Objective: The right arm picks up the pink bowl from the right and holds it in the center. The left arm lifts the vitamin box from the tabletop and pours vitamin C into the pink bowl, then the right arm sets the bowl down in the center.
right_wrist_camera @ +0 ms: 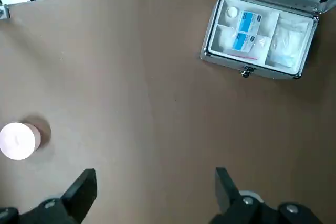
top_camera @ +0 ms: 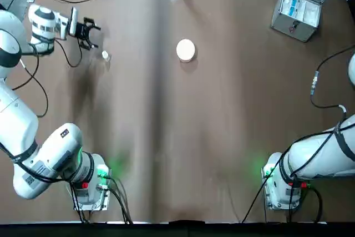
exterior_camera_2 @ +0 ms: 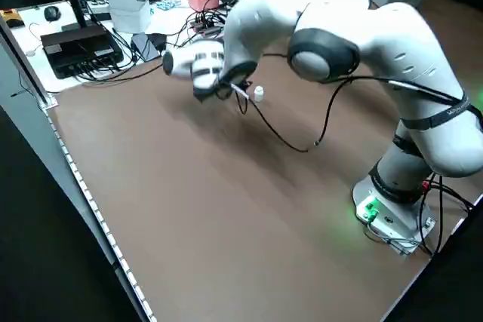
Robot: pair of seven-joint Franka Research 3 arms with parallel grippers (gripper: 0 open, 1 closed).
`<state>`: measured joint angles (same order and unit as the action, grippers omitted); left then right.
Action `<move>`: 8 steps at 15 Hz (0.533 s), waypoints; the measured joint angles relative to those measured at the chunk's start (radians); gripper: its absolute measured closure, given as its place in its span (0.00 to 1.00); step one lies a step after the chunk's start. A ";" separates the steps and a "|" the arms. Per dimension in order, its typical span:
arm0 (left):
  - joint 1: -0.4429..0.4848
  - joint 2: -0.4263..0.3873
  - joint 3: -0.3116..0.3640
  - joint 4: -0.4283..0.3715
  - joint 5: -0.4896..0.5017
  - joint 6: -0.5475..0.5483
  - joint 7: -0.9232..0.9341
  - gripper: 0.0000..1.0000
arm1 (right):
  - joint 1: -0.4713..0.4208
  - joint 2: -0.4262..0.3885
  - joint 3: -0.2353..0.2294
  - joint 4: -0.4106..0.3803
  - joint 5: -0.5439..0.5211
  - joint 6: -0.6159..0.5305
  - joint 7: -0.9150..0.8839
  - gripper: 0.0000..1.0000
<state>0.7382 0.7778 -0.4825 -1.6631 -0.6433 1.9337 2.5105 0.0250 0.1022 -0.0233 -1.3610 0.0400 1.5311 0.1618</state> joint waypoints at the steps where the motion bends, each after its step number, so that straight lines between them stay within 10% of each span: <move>1: -0.023 -0.031 0.001 0.002 0.020 0.009 -0.001 0.00 | 0.000 -0.015 0.001 -0.028 -0.003 0.011 -0.018 0.01; 8: -0.226 -0.174 0.008 0.001 0.162 0.126 -0.020 0.00 | -0.030 -0.052 0.002 -0.072 -0.015 0.018 -0.149 0.01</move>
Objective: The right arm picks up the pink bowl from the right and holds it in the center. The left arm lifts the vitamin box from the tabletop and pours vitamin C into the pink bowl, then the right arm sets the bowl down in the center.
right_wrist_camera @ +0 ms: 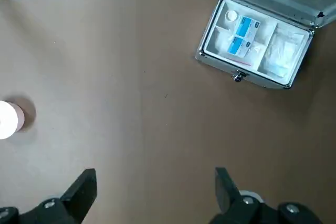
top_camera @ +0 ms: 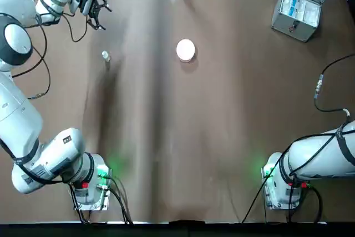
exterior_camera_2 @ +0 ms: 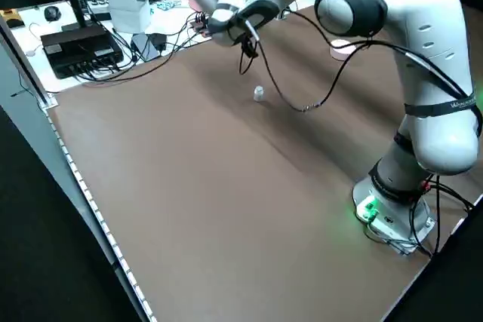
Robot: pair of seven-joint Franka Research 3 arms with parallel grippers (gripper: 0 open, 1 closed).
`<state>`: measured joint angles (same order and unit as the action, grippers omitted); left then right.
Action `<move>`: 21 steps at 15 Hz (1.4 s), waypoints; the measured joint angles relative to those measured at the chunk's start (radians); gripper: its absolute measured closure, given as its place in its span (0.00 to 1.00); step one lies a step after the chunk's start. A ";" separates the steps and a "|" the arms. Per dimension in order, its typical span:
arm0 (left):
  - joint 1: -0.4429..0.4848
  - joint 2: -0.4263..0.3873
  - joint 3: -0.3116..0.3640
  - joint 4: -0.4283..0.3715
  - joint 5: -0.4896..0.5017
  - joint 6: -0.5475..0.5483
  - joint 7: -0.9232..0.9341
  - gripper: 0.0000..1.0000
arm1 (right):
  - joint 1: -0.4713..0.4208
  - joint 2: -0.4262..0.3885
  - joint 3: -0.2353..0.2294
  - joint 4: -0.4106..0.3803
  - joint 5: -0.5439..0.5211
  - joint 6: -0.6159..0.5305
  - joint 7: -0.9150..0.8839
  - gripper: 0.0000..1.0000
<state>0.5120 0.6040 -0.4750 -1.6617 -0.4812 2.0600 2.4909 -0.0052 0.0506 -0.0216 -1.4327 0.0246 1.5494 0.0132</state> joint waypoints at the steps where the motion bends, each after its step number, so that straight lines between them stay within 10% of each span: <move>1: -0.031 -0.012 0.007 0.000 0.013 0.008 -0.010 0.00 | -0.001 -0.002 0.000 0.000 0.000 -0.002 0.000 0.01; 21: -0.220 -0.255 0.038 0.016 0.095 -0.116 -0.852 0.00 | 0.011 -0.007 0.022 0.035 -0.021 -0.091 0.084 0.01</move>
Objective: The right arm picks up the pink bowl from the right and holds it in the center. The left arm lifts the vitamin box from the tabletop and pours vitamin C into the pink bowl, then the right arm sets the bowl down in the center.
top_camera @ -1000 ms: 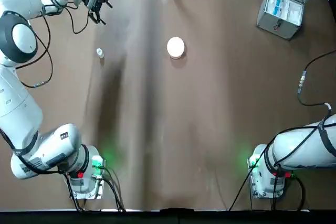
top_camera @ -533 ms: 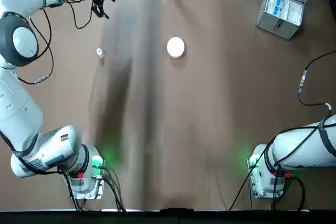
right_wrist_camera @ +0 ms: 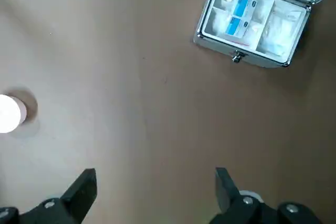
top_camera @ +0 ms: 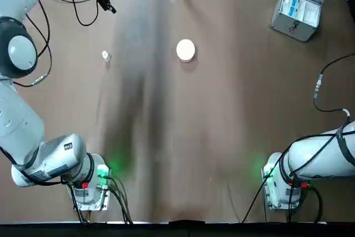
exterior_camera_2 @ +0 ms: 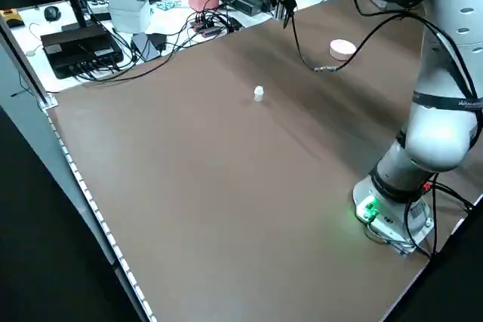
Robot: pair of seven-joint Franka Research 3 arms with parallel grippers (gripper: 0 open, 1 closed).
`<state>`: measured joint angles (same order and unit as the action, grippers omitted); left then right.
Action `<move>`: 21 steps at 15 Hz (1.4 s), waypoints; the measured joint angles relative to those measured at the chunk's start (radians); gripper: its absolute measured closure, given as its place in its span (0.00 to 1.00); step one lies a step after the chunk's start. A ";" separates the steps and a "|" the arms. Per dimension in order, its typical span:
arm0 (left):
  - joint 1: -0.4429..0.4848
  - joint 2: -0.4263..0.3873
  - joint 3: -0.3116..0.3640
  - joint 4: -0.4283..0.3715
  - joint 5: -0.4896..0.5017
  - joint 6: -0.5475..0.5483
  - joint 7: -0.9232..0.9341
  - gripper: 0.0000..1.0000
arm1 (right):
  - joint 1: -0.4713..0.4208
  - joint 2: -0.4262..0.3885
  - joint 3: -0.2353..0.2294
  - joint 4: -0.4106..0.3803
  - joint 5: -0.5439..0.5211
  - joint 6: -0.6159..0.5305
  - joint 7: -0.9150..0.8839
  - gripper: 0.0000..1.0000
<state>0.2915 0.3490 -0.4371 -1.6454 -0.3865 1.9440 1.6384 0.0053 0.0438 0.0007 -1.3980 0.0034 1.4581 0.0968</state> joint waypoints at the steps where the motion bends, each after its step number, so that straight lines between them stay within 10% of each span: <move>1: -0.002 -0.011 0.000 0.002 0.005 0.000 -0.044 0.00 | 0.001 0.000 0.000 0.000 -0.015 0.002 0.000 0.01; 21: -0.025 -0.140 0.000 0.006 0.255 -0.006 -1.366 0.00 | 0.018 0.000 -0.002 0.002 -0.056 0.005 0.006 0.01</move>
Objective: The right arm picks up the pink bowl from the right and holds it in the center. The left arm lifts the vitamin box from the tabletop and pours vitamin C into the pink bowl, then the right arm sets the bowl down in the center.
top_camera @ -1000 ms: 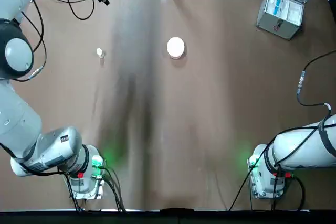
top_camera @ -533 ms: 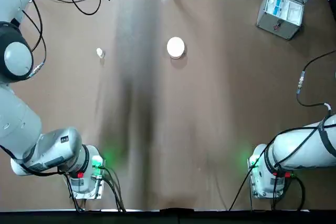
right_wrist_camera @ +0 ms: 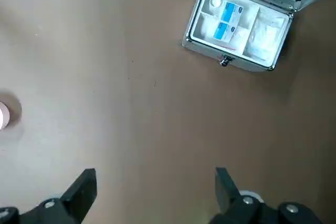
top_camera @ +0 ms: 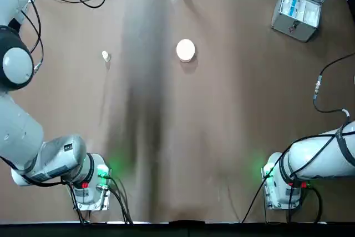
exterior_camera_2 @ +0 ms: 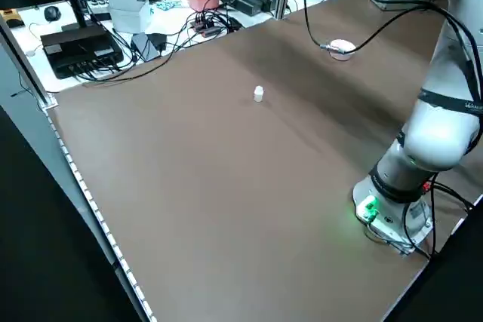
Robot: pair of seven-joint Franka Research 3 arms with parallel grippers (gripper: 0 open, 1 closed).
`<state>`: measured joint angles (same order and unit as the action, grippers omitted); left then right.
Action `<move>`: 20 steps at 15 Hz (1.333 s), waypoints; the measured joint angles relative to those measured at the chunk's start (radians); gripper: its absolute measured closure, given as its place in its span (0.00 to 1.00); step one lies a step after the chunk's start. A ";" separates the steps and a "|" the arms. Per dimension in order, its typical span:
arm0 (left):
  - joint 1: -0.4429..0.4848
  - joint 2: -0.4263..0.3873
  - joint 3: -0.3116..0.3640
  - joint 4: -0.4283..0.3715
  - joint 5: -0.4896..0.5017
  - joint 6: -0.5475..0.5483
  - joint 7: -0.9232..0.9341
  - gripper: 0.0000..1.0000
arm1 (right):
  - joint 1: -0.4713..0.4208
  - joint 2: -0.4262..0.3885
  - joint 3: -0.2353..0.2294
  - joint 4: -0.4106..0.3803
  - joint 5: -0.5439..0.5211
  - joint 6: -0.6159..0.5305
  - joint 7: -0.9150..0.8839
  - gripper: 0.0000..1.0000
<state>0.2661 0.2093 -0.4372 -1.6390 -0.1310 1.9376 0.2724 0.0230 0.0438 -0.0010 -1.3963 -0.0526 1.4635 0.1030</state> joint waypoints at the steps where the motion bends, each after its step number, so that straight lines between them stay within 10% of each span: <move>1: 0.001 -0.015 0.000 -0.002 0.013 -0.002 -0.013 0.00 | 0.000 0.000 0.000 0.000 0.000 0.000 0.000 0.01; 9: 0.017 -0.154 0.013 -0.084 0.072 -0.009 -0.027 0.00 | 0.002 0.000 0.002 0.000 0.000 -0.002 -0.001 0.01; 20: 0.049 -0.171 0.078 0.095 0.099 -0.201 -0.091 0.00 | 0.020 0.000 0.004 0.000 -0.001 -0.003 -0.016 0.01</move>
<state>0.3154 0.0385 -0.3588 -1.5441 -0.0324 1.7363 0.1813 0.0434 0.0438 0.0028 -1.3961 -0.0533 1.4608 0.0871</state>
